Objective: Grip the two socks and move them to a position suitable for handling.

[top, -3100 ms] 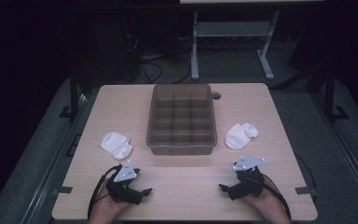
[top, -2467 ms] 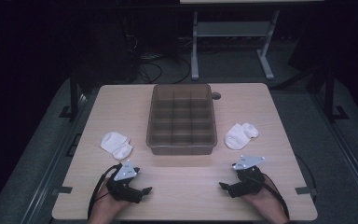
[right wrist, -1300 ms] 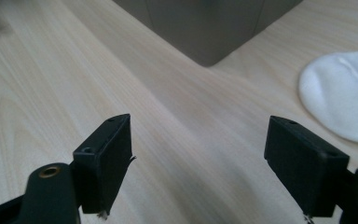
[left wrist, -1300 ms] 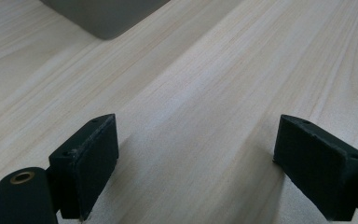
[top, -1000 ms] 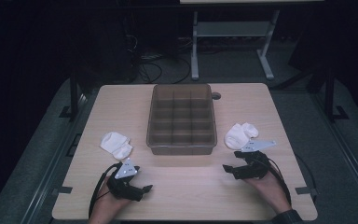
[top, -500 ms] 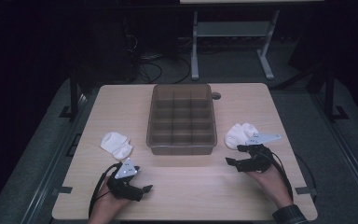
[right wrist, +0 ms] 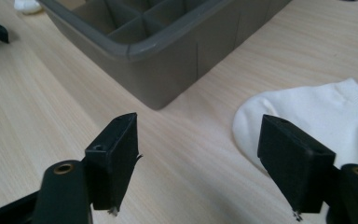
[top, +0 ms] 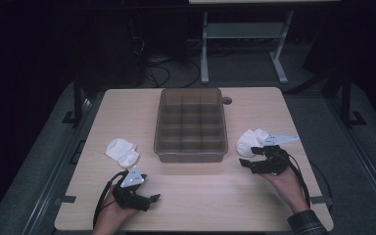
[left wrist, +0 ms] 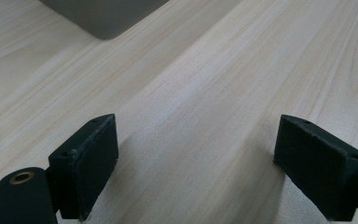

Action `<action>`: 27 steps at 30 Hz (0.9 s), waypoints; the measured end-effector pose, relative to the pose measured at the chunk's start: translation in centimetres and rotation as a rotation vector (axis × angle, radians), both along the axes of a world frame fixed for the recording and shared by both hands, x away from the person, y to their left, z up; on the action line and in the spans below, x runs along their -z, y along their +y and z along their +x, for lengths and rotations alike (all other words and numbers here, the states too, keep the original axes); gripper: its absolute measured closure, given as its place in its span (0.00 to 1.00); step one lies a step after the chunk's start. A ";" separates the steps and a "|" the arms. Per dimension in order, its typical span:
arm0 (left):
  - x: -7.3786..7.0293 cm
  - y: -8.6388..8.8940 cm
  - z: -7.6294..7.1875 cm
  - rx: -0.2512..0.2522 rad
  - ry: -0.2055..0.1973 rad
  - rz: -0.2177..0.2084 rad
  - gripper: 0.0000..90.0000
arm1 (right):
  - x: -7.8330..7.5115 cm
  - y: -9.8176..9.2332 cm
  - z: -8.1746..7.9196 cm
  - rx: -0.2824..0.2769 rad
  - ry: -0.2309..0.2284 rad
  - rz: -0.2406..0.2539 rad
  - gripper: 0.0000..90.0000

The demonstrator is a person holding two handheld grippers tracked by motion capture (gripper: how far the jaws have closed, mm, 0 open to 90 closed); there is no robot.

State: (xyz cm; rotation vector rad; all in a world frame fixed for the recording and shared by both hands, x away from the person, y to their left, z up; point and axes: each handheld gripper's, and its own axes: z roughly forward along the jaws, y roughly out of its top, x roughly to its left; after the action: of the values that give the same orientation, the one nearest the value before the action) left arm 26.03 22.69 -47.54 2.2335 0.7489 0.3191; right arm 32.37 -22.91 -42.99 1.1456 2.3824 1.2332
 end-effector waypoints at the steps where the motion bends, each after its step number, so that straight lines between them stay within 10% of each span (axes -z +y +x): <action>1: 0.0 0.0 0.0 0.000 0.000 0.000 0.14 | -0.1 0.0 0.2 -0.001 0.001 -0.005 0.32; 27: 0.0 0.0 0.0 0.000 0.000 -0.001 0.14 | -0.1 -1.1 2.4 0.059 -0.005 -0.014 0.46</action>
State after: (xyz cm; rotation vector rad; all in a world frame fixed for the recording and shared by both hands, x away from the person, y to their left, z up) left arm 26.02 22.68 -47.55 2.2325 0.7494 0.3191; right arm 34.75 -23.99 -42.86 1.1983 2.3318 1.1979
